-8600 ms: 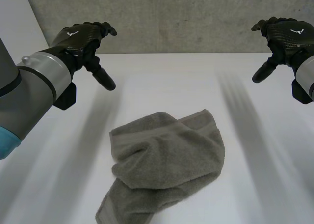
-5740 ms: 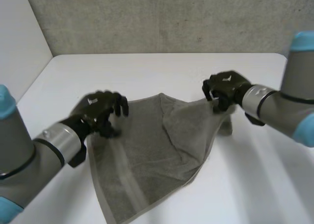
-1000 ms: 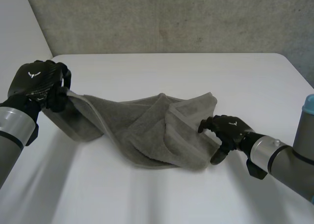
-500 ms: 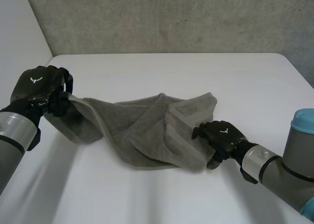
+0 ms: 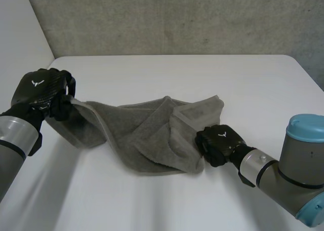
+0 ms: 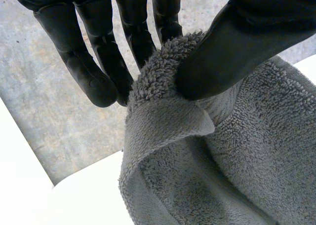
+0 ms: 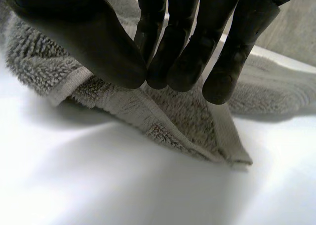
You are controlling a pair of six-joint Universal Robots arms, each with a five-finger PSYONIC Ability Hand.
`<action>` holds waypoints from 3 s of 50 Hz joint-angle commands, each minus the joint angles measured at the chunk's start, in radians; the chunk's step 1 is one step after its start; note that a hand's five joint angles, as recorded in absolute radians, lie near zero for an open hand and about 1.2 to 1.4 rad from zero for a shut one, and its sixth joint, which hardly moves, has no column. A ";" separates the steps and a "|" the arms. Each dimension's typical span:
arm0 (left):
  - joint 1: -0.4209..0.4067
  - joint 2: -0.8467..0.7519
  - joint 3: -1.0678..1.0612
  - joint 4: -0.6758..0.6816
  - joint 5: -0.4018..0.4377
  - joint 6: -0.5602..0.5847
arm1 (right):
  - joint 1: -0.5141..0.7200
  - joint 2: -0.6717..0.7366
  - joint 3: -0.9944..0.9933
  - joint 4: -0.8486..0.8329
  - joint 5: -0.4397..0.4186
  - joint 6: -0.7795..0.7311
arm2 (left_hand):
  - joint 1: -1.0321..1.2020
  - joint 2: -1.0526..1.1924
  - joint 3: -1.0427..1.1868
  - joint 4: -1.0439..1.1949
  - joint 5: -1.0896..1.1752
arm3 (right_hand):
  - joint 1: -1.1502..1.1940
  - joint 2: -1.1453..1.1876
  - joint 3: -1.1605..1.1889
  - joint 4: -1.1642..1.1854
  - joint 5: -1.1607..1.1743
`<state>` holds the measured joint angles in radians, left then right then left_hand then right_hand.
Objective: Fold the towel.
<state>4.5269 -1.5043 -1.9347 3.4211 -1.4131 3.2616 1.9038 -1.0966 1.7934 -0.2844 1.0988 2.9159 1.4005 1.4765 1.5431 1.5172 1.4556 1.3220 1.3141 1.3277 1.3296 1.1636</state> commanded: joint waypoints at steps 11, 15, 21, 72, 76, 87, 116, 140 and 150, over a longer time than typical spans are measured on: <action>-0.006 0.062 0.037 -0.006 -0.003 -0.022 | -0.006 -0.238 -0.124 0.017 0.006 0.262 | -0.004 -0.080 -0.147 -0.121 -0.234 | 0.074 0.082 0.069 0.067 0.058; -0.008 0.065 0.022 -0.005 -0.003 -0.030 | 0.005 -0.224 -0.100 0.092 -0.002 0.220 | -0.004 -0.080 -0.147 -0.121 -0.234 | 0.074 0.082 0.069 0.067 0.058; 0.000 0.050 -0.015 -0.005 0.000 -0.030 | -0.006 -0.123 -0.048 0.125 0.018 0.076 | -0.004 -0.080 -0.147 -0.121 -0.234 | -0.783 -0.775 -0.789 -0.790 -0.799; -0.011 0.047 -0.061 0.007 0.002 -0.030 | -0.029 -0.029 0.113 -0.104 -0.028 -0.196 | -0.004 -0.080 -0.147 -0.121 -0.234 | -0.717 -0.710 -0.723 -0.725 -0.734; -0.011 0.049 -0.061 0.007 0.002 -0.030 | -0.015 -0.029 0.112 -0.125 -0.017 -0.196 | -0.004 -0.080 -0.147 -0.121 -0.234 | -0.697 -0.689 -0.703 -0.704 -0.713; -0.011 0.047 -0.061 0.007 0.002 -0.031 | 0.024 -0.028 0.078 -0.165 0.009 -0.155 | -0.004 -0.080 -0.147 -0.121 -0.234 | -0.612 -0.604 -0.617 -0.619 -0.628; -0.012 0.049 -0.075 0.009 0.002 -0.031 | 0.029 -0.009 0.124 -0.107 0.007 -0.155 | -0.004 -0.080 -0.147 -0.121 -0.234 | -0.662 -0.654 -0.667 -0.669 -0.678; -0.012 0.047 -0.078 0.010 0.002 -0.031 | 0.037 0.006 0.101 -0.151 0.018 -0.153 | -0.004 -0.080 -0.147 -0.121 -0.234 | -0.544 -0.536 -0.550 -0.552 -0.560; -0.012 0.049 -0.084 0.026 0.002 -0.031 | 0.051 0.006 0.077 -0.160 0.039 -0.141 | -0.004 -0.080 -0.147 -0.121 -0.234 | -0.521 -0.513 -0.526 -0.528 -0.537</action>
<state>4.5153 -1.4567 -2.0146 3.4335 -1.4112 3.2306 1.9471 -1.0904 1.8820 -0.4406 1.1213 2.7704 1.4005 1.4765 1.5434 1.5172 1.4556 0.7869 0.7872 0.7857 0.7863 0.6030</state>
